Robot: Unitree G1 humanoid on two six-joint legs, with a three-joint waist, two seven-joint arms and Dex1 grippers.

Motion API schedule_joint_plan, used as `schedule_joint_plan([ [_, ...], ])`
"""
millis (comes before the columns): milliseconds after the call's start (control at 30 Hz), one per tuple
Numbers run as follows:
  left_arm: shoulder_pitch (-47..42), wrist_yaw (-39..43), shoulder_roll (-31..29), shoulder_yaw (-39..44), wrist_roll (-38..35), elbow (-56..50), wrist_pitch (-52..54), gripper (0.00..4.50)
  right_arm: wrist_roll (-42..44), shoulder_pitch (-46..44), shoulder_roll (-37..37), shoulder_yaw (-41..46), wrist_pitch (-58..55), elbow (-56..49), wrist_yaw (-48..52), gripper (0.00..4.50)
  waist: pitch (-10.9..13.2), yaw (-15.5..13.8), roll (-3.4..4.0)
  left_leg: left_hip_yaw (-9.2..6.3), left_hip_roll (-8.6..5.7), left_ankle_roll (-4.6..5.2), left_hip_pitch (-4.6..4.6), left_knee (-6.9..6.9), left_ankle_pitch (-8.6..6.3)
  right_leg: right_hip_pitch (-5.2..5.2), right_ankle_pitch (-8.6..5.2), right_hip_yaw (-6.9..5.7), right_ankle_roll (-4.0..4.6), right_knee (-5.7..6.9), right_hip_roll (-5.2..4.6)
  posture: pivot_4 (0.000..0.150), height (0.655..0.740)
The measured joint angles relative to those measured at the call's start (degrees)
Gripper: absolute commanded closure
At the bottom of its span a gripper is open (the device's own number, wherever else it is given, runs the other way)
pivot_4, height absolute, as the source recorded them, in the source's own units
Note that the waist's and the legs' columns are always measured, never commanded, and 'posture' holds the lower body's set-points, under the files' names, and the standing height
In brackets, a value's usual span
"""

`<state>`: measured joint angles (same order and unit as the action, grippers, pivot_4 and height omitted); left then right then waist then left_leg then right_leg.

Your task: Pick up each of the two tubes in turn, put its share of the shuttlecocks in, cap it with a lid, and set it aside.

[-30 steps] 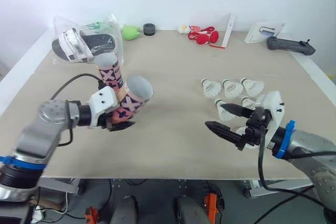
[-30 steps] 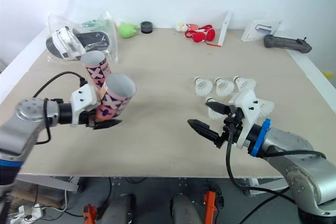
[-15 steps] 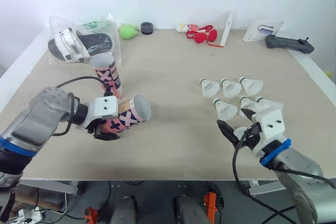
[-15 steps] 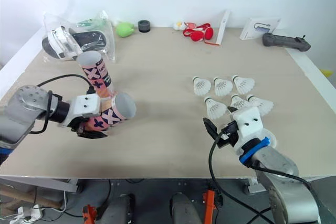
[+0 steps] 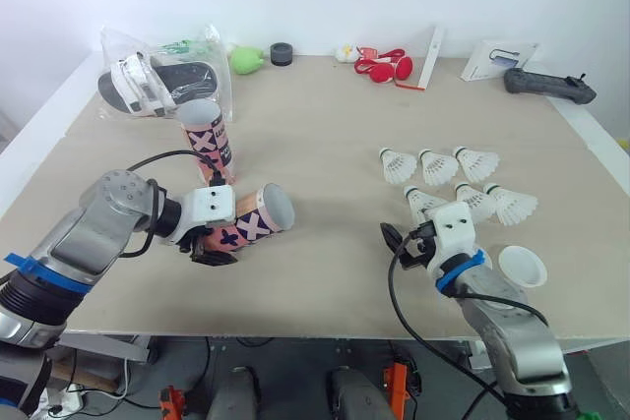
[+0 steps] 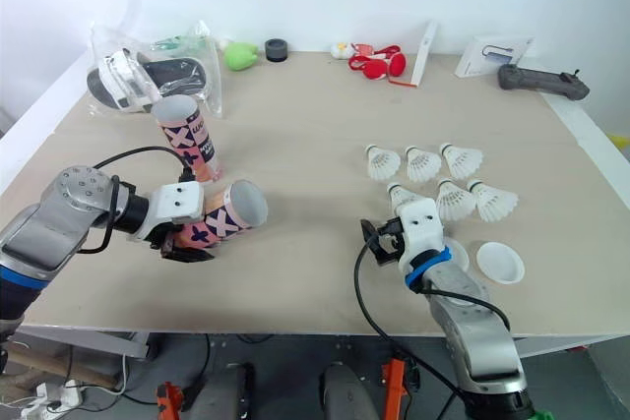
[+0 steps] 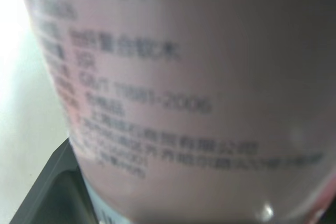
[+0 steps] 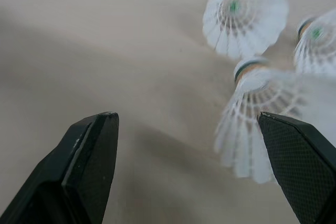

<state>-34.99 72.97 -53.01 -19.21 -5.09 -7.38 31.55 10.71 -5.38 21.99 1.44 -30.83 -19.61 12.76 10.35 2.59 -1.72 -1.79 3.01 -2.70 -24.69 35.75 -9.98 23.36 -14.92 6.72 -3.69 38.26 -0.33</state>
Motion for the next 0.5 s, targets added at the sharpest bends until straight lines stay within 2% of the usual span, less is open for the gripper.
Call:
schedule_joint_plan([
  [233, 0.0, -0.3, 0.3, 0.1, 0.2, -0.2, 1.0, 0.79, -2.9, -6.1, -3.1, -0.5, 4.1, 9.0, -1.3, 0.00, 0.0, 0.0, 0.03, -0.01, 0.00, 0.02, 0.04, 0.00, 0.01, -0.02, 0.01, -0.01, 0.00, 0.04, 0.02, 0.150, 0.7400],
  [300, 0.0, -0.5, 0.4, 0.1, 0.2, -0.3, 1.1, 0.84, -3.0, -6.8, -3.6, -0.5, 5.2, 10.4, -1.2, 0.50, 0.0, 0.0, 0.03, -0.01, 0.00, 0.01, 0.04, 0.00, 0.01, -0.03, 0.01, -0.01, 0.00, 0.04, 0.01, 0.150, 0.7400],
  [400, 0.0, -0.7, 0.5, 0.1, 0.3, -0.4, 1.2, 0.84, -3.0, -7.7, -4.1, -0.5, 6.3, 12.1, -0.7, 1.54, 0.0, 0.0, 0.04, -0.02, 0.00, 0.01, 0.04, 0.02, 0.02, -0.03, 0.03, -0.01, -0.01, 0.05, 0.01, 0.150, 0.7400],
  [467, 0.0, -0.9, 0.6, 0.1, 0.3, -0.5, 1.3, 0.84, -3.2, -8.0, -4.1, -0.4, 6.6, 12.7, -0.7, 2.32, 0.0, 0.0, 0.04, -0.02, 0.00, 0.01, 0.03, 0.04, 0.02, -0.04, 0.04, -0.01, -0.02, 0.05, 0.01, 0.150, 0.7400],
  [500, 0.0, -1.0, 0.6, 0.1, 0.3, -0.5, 1.3, 0.84, -3.2, -8.1, -4.1, -0.4, 6.8, 13.0, -0.7, 2.93, 0.0, 0.0, 0.04, -0.02, 0.00, 0.01, 0.03, 0.04, 0.02, -0.04, 0.04, -0.01, -0.02, 0.05, 0.01, 0.150, 0.7400],
])
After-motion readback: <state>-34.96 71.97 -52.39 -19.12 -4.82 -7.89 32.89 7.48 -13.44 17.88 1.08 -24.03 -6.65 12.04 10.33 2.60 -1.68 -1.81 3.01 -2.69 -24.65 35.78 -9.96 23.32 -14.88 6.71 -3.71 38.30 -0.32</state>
